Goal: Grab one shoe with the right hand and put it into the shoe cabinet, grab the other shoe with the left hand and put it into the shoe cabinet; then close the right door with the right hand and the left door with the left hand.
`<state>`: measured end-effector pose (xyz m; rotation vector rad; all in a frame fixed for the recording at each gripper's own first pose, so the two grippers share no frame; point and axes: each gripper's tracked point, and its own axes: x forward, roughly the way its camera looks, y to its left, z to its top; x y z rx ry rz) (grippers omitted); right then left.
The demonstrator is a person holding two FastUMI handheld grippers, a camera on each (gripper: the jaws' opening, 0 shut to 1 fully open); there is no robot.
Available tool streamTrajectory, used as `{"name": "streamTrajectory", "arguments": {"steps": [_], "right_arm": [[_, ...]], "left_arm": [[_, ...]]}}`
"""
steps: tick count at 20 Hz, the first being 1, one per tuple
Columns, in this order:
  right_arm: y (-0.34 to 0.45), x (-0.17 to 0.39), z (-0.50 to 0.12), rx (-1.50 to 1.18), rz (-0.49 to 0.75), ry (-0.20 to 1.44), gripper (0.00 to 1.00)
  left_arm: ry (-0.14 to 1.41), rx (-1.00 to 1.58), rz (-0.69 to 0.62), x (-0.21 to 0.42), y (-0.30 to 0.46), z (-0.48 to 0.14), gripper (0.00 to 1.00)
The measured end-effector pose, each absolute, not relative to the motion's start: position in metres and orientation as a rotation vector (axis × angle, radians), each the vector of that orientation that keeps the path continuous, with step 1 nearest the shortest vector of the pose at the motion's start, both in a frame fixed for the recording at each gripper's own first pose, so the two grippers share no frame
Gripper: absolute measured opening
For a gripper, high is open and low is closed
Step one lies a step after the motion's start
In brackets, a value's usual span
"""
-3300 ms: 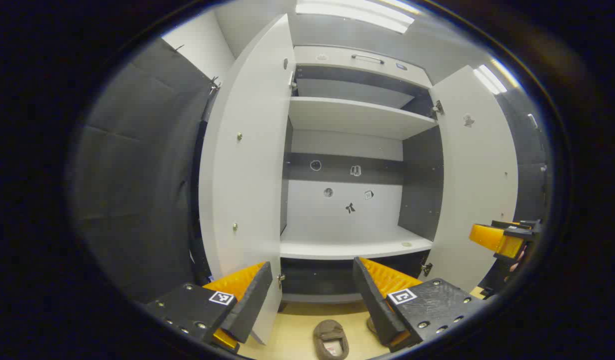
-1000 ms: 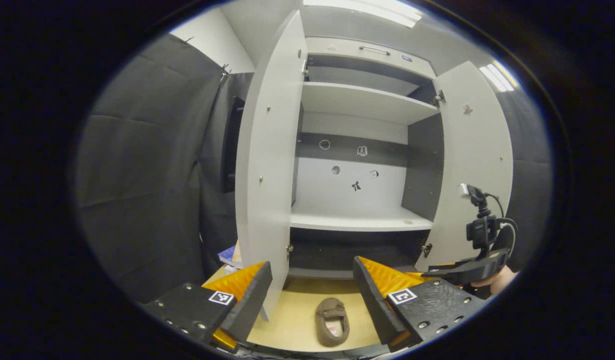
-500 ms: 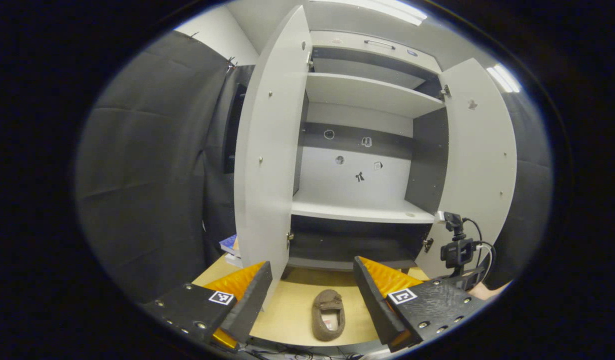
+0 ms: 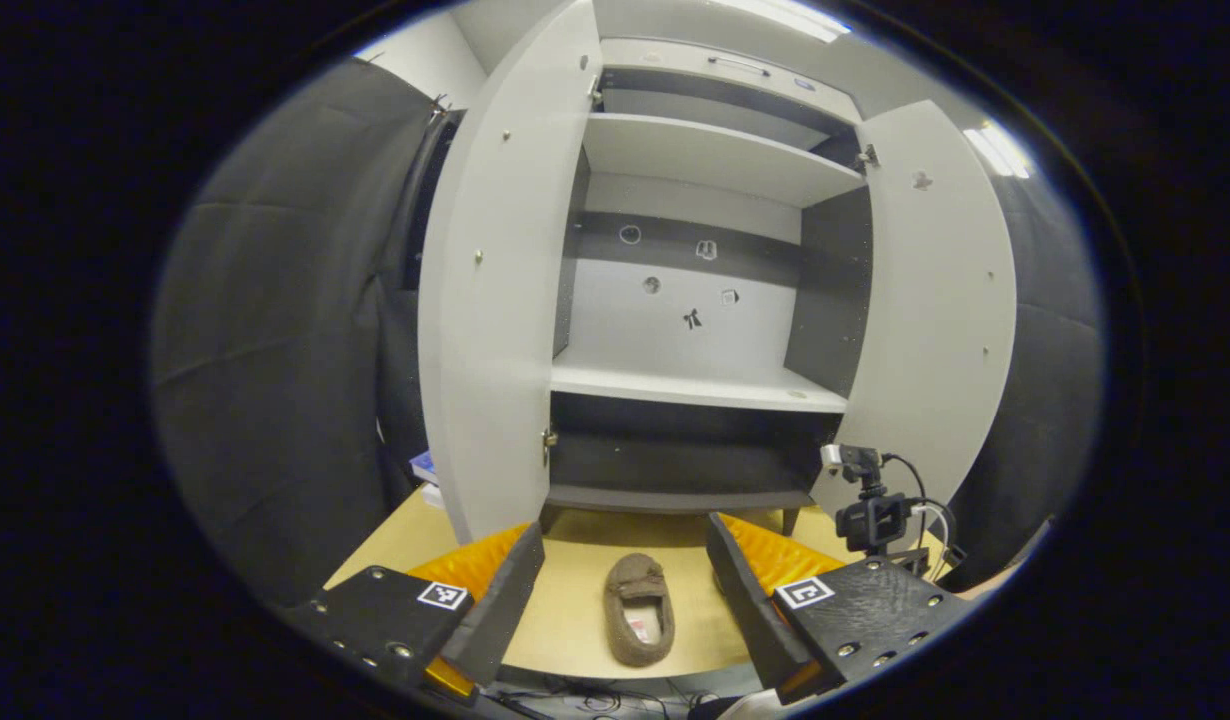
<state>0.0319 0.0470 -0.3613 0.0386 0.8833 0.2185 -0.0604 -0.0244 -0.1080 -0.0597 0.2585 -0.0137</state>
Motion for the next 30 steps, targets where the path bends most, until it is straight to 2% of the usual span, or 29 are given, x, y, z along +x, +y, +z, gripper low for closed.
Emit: {"name": "streamTrajectory", "arguments": {"steps": [4, 5, 6, 7, 9, 10, 11, 12, 13, 14, 15, 17, 18, 22, 24, 25, 30], "right_arm": [[0.05, 0.036, -0.399, 0.001, 0.211, 0.927, 0.98], [0.049, 0.043, -0.405, -0.025, 0.205, 0.924, 0.92], [0.051, 0.049, -0.41, -0.045, 0.204, 0.918, 0.93], [0.052, 0.056, -0.414, -0.073, 0.202, 0.914, 0.88], [0.049, 0.066, -0.422, -0.158, 0.183, 0.902, 0.91], [0.045, 0.071, -0.43, -0.215, 0.162, 0.907, 0.91], [0.03, 0.076, -0.427, -0.304, 0.103, 0.895, 0.82], [0.026, 0.082, -0.428, -0.345, 0.092, 0.885, 0.57], [0.026, 0.081, -0.433, -0.385, 0.086, 0.901, 0.31], [0.025, 0.08, -0.429, -0.434, 0.086, 0.894, 0.41], [0.022, 0.083, -0.434, -0.501, 0.071, 0.899, 0.39], [0.021, 0.081, -0.43, -0.576, 0.068, 0.886, 0.25], [0.024, 0.079, -0.427, -0.592, 0.086, 0.879, 0.24], [0.021, 0.07, -0.423, -0.519, 0.196, 0.939, 0.02], [0.019, 0.069, -0.415, -0.452, 0.196, 0.939, 0.02], [0.018, 0.068, -0.407, -0.411, 0.185, 0.929, 0.02], [0.011, 0.04, -0.383, -0.207, 0.119, 0.925, 0.02]], "left_arm": [[0.277, -0.046, -0.059, -0.059, -0.035, -0.114, 0.95], [0.277, -0.04, -0.072, -0.058, -0.038, -0.113, 0.95], [0.276, -0.032, -0.084, -0.058, -0.041, -0.112, 0.95], [0.272, -0.027, -0.097, -0.057, -0.043, -0.111, 0.95], [0.266, -0.019, -0.12, -0.055, -0.048, -0.11, 0.92], [0.268, -0.018, -0.128, -0.053, -0.048, -0.112, 0.95], [0.269, -0.019, -0.133, -0.052, -0.049, -0.113, 0.95], [0.267, -0.021, -0.137, -0.051, -0.049, -0.113, 0.95], [0.262, -0.022, -0.139, -0.05, -0.048, -0.111, 0.89], [0.254, -0.022, -0.139, -0.05, -0.047, -0.11, 1.0], [0.245, -0.019, -0.139, -0.049, -0.045, -0.109, 1.0], [0.234, -0.013, -0.14, -0.048, -0.041, -0.11, 1.0], [0.233, -0.007, -0.14, -0.048, -0.04, -0.111, 1.0], [0.226, 0.003, -0.148, -0.05, -0.037, -0.113, 1.0], [0.223, 0.009, -0.155, -0.049, -0.034, -0.114, 1.0], [0.225, 0.012, -0.158, -0.048, -0.033, -0.115, 0.95], [0.226, 0.02, -0.184, -0.043, -0.033, -0.118, 0.95]]}}
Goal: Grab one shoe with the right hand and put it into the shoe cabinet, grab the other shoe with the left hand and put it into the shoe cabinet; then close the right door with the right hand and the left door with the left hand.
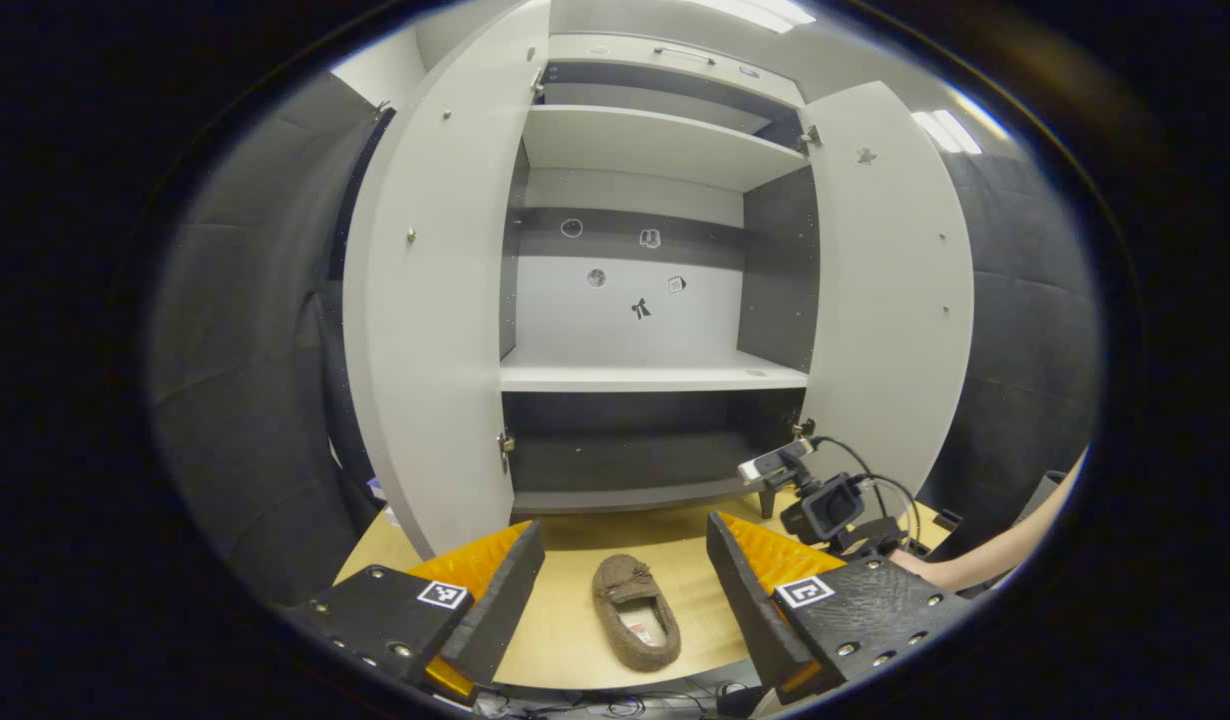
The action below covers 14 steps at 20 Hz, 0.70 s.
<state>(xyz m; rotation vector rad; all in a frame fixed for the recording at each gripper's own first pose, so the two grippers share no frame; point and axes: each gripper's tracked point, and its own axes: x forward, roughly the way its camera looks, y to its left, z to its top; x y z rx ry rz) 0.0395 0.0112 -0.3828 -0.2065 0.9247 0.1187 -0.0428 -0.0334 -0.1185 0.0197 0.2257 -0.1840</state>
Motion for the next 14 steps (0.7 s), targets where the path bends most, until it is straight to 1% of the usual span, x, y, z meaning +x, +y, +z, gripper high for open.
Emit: {"name": "streamTrajectory", "arguments": {"steps": [7, 12, 13, 14], "right_arm": [[0.017, 0.002, -0.309, -0.042, 0.108, 0.832, 0.02], [0.037, 0.005, -0.243, -0.008, 0.156, 0.732, 0.02], [0.041, 0.013, -0.224, -0.003, 0.164, 0.69, 0.02], [0.044, 0.021, -0.206, -0.003, 0.176, 0.653, 0.02]], "left_arm": [[0.234, 0.047, -0.232, -0.033, -0.042, -0.125, 0.95], [0.233, 0.052, -0.242, -0.023, -0.047, -0.125, 0.95], [0.229, 0.053, -0.245, -0.021, -0.049, -0.123, 1.0], [0.223, 0.055, -0.248, -0.019, -0.05, -0.122, 0.95]]}}
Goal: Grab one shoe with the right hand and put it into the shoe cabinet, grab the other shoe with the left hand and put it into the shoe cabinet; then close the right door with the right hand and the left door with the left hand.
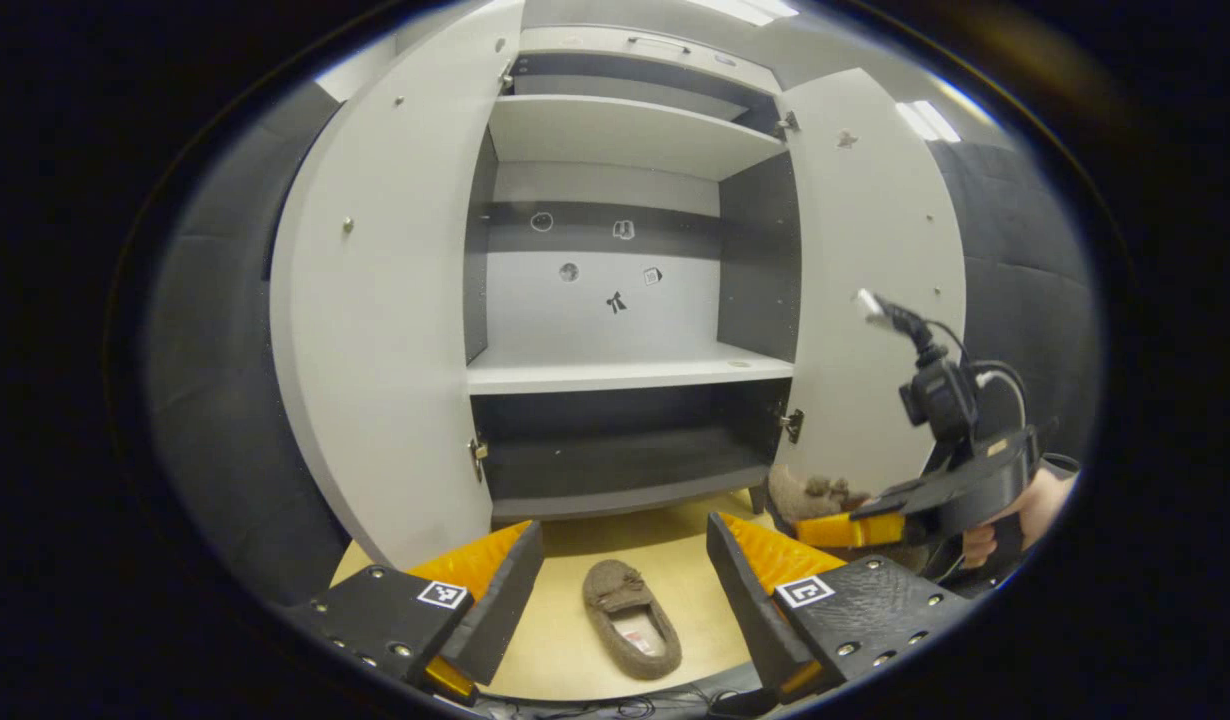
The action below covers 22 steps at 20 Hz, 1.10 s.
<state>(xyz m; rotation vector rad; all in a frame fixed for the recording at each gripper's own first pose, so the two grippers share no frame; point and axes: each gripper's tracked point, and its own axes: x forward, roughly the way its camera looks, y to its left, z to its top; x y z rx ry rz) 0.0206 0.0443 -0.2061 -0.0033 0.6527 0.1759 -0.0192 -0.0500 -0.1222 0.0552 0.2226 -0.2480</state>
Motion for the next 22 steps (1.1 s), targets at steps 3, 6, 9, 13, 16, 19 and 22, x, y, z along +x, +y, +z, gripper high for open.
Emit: {"name": "streamTrajectory", "arguments": {"steps": [3, 6, 9, 13, 16, 19, 22], "right_arm": [[0.056, 0.045, -0.156, -0.034, 0.212, 0.56, 0.02], [0.07, 0.079, -0.105, -0.062, 0.257, 0.461, 0.01], [0.082, 0.111, -0.061, -0.062, 0.308, 0.38, 0.02], [0.086, 0.175, -0.017, -0.108, 0.309, 0.266, 0.01], [0.095, 0.217, 0.009, -0.073, 0.315, 0.196, 0.02], [0.093, 0.258, 0.018, -0.083, 0.302, 0.169, 0.02], [0.091, 0.296, 0.011, -0.091, 0.269, 0.168, 0.02]], "left_arm": [[0.228, 0.068, -0.257, -0.017, -0.054, -0.121, 0.95], [0.234, 0.065, -0.267, -0.01, -0.06, -0.121, 0.95], [0.233, 0.083, -0.282, -0.001, -0.067, -0.116, 0.95], [0.235, 0.024, -0.236, 0.016, -0.067, -0.104, 0.95], [0.259, -0.026, -0.187, 0.028, -0.065, -0.101, 0.95], [0.229, -0.015, -0.147, 0.039, -0.061, -0.088, 0.95], [0.222, 0.002, -0.112, 0.048, -0.056, -0.084, 0.95]]}}
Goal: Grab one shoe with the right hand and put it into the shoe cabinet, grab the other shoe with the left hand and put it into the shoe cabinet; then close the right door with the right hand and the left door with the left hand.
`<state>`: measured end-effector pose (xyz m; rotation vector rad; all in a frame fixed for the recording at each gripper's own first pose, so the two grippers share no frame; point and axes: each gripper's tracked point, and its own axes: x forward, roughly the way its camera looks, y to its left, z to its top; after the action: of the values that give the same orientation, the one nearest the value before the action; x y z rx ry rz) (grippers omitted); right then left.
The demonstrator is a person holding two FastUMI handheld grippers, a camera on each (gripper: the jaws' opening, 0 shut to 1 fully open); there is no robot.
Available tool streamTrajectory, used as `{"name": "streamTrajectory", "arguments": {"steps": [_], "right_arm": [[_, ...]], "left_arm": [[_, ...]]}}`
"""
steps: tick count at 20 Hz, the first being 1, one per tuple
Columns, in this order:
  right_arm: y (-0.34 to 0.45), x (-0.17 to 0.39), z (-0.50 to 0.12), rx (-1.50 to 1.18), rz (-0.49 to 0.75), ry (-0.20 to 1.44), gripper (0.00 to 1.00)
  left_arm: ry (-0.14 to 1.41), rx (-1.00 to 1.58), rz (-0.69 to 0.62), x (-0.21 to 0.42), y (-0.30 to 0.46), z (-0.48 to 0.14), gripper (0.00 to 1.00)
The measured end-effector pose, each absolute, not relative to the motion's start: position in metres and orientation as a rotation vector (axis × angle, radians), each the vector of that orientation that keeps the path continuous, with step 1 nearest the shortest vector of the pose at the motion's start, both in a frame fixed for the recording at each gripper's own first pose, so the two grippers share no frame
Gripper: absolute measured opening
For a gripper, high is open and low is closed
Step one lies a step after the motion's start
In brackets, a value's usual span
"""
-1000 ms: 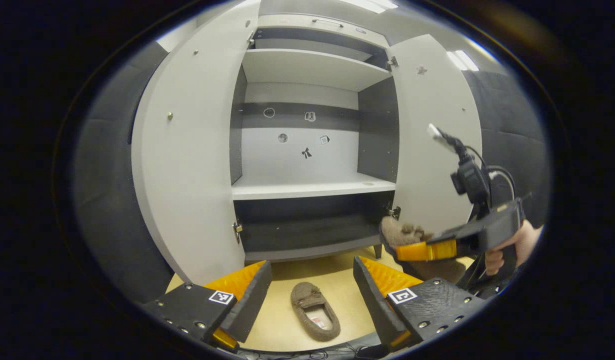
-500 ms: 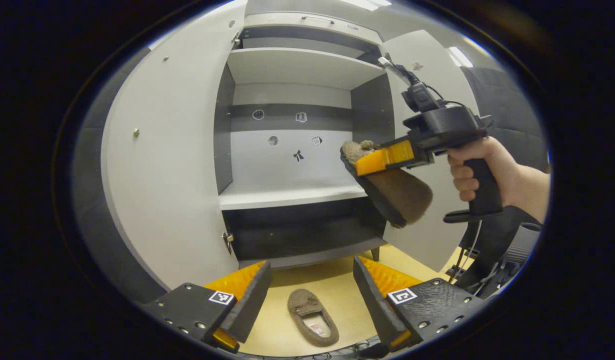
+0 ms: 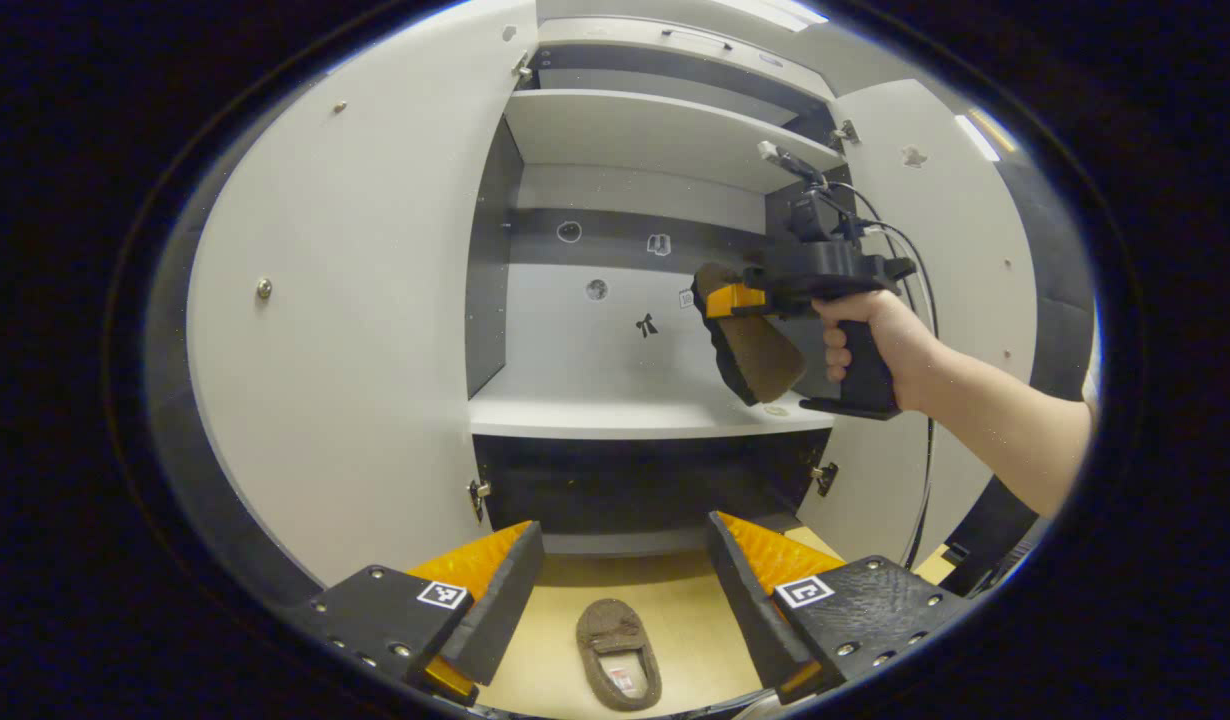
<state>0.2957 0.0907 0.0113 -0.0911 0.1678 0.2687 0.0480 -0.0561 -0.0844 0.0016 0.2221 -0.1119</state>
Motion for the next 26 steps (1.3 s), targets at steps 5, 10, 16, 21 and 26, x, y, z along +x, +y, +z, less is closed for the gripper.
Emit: {"name": "streamTrajectory", "arguments": {"steps": [5, 10, 16, 21, 26], "right_arm": [[0.083, 0.348, 0.0, -0.104, 0.212, 0.15, 0.02], [0.082, 0.362, -0.01, -0.093, 0.183, 0.144, 0.06], [0.077, 0.357, -0.024, -0.093, 0.173, 0.184, 0.26], [0.082, 0.337, -0.016, -0.097, 0.201, 0.198, 0.85], [0.078, 0.302, 0.009, -0.077, 0.202, 0.165, 0.96]], "left_arm": [[0.219, -0.016, -0.038, 0.055, -0.041, -0.08, 0.95], [0.216, -0.011, 0.026, 0.055, -0.026, -0.079, 1.0], [0.211, -0.014, 0.046, 0.052, -0.019, -0.08, 0.95], [0.224, -0.023, 0.04, 0.043, -0.017, -0.088, 0.95], [0.232, -0.003, 0.018, 0.04, -0.016, -0.097, 0.95]]}}
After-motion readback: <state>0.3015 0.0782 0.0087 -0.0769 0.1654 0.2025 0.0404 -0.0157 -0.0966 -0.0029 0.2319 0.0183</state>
